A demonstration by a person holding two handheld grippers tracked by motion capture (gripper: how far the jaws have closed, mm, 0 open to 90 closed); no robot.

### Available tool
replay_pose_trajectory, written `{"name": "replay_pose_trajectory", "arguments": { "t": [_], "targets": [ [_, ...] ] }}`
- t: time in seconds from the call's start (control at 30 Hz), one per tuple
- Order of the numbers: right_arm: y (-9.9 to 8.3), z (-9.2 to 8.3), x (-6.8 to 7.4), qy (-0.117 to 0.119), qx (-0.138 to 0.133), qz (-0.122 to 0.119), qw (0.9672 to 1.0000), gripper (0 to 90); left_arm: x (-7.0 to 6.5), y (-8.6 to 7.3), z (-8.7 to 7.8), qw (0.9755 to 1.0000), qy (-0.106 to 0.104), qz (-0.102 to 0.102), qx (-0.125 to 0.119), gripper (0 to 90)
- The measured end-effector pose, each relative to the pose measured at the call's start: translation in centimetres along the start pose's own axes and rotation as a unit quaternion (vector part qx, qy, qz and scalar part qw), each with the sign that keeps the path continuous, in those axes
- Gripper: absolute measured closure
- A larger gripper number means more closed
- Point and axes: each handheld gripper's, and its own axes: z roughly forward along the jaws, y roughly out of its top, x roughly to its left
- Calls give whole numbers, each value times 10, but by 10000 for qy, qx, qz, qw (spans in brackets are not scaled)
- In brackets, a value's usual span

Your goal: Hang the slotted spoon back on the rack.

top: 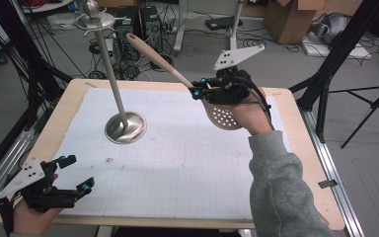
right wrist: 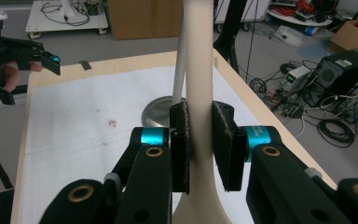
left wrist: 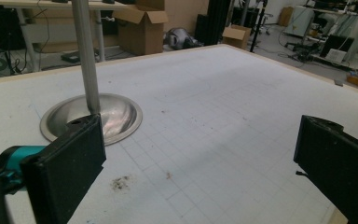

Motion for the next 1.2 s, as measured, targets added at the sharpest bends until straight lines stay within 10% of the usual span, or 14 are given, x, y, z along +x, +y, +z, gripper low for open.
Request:
{"name": "replay_pose_trajectory", "arguments": {
  "t": [1.2],
  "targets": [
    [16, 30, -5, 252, -133, 297, 9992, 784, 1, -2, -13, 9999, 133, -38, -36, 25]
  ]
}}
